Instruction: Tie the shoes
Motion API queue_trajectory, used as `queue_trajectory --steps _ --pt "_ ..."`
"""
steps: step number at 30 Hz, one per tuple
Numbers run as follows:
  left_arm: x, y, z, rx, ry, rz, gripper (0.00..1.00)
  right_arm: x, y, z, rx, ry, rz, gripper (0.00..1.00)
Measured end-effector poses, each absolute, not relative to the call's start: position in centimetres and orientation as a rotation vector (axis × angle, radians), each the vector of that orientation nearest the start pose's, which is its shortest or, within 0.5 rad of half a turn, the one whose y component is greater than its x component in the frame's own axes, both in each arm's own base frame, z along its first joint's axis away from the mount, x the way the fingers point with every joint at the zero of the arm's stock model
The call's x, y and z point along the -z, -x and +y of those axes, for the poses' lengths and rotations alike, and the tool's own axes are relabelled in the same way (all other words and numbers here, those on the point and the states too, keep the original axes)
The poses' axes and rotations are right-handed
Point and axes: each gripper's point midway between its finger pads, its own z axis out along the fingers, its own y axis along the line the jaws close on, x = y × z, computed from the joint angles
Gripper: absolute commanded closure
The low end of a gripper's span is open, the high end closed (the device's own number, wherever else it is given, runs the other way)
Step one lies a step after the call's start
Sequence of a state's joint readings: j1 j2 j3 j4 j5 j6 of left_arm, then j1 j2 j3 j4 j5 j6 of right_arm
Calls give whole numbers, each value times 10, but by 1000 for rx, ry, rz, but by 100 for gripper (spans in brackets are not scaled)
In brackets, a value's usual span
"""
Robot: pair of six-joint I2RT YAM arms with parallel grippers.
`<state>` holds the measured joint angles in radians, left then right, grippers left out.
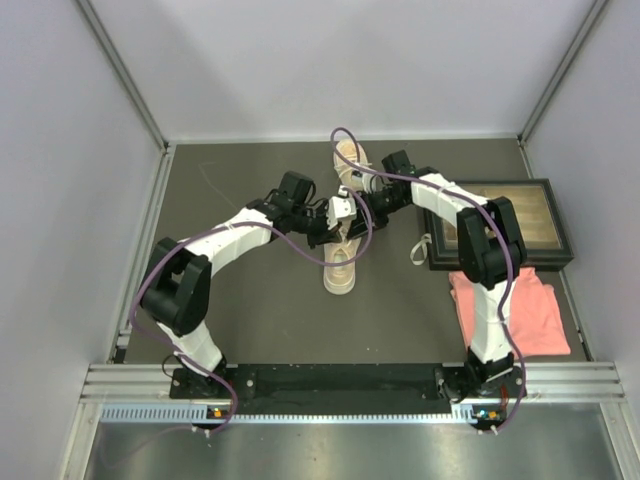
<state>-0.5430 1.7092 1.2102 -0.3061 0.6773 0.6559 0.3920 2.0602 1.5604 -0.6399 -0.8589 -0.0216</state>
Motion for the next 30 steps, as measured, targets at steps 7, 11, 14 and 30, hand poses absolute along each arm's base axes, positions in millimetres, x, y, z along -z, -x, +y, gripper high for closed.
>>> queue_trajectory --steps 7,11,14,30 --pt "-122 -326 -301 728 -1531 1681 100 -89 -344 290 -1293 790 2497 99" --pt "-117 -326 -301 728 -1533 1694 100 -93 -343 293 -1314 793 2480 100" --pt "-111 -326 -300 730 -1536 1709 100 -101 -344 294 -1322 802 2453 100" --pt "-106 -349 -308 701 -1422 1748 100 -113 -332 295 -1381 844 2406 98"
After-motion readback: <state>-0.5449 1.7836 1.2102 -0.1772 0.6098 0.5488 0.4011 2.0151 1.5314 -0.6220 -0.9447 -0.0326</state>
